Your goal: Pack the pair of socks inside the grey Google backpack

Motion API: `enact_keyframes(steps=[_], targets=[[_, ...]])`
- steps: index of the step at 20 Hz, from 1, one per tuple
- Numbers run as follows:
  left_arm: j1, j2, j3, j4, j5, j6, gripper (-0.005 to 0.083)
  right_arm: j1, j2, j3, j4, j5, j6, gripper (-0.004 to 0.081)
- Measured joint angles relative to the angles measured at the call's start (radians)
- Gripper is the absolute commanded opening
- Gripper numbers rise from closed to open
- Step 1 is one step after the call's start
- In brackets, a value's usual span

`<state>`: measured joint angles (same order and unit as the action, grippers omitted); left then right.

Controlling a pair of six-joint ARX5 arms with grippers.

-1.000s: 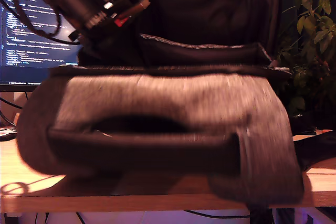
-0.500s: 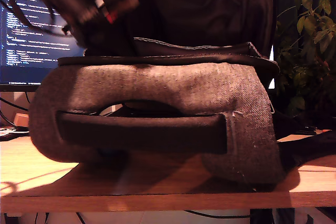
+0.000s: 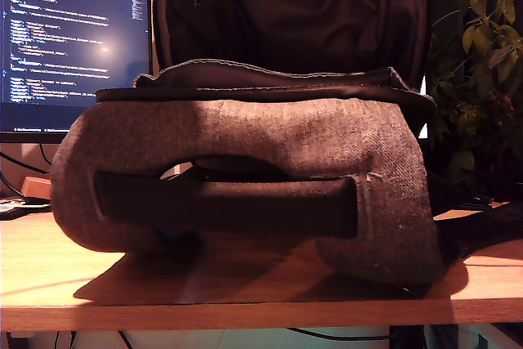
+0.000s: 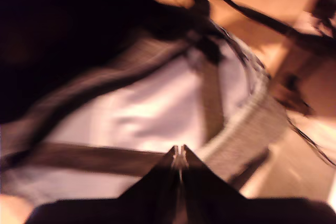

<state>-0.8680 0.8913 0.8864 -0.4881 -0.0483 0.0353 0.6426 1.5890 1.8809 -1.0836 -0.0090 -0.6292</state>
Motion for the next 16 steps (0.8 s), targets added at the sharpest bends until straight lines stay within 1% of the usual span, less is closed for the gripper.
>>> enact_keyframes(steps=[2,4,6,7,9,12,15,16], targets=[[0.011,-0.061,-0.005,0.003,-0.066,-0.006,-0.0021,0.000,0.000,0.000,0.002,-0.008,0.000,-0.0011],[0.041,-0.114,-0.032,0.012,-0.107,-0.006,-0.0021,0.000,0.000,0.000,-0.001,-0.010,0.000,-0.0011],[0.099,-0.151,-0.078,0.037,-0.112,-0.006,-0.0021,0.001,0.000,0.000,-0.014,-0.011,0.000,-0.0011],[0.125,-0.161,-0.094,0.041,-0.111,-0.034,-0.0021,0.006,0.001,0.000,-0.028,-0.011,0.000,-0.0011],[0.160,-0.172,-0.102,0.046,-0.085,-0.036,-0.0021,0.021,0.003,-0.014,-0.035,-0.017,0.000,-0.0011],[0.161,-0.188,-0.102,0.064,-0.075,-0.037,-0.0021,0.066,0.003,-0.084,-0.036,-0.025,0.002,-0.0011],[0.161,-0.192,-0.102,0.096,-0.075,-0.037,-0.0021,0.103,0.003,-0.183,-0.023,-0.039,0.026,-0.0011],[0.161,-0.194,-0.102,0.095,-0.076,-0.037,-0.0021,0.114,0.004,-0.214,-0.016,-0.043,0.050,-0.0011]])
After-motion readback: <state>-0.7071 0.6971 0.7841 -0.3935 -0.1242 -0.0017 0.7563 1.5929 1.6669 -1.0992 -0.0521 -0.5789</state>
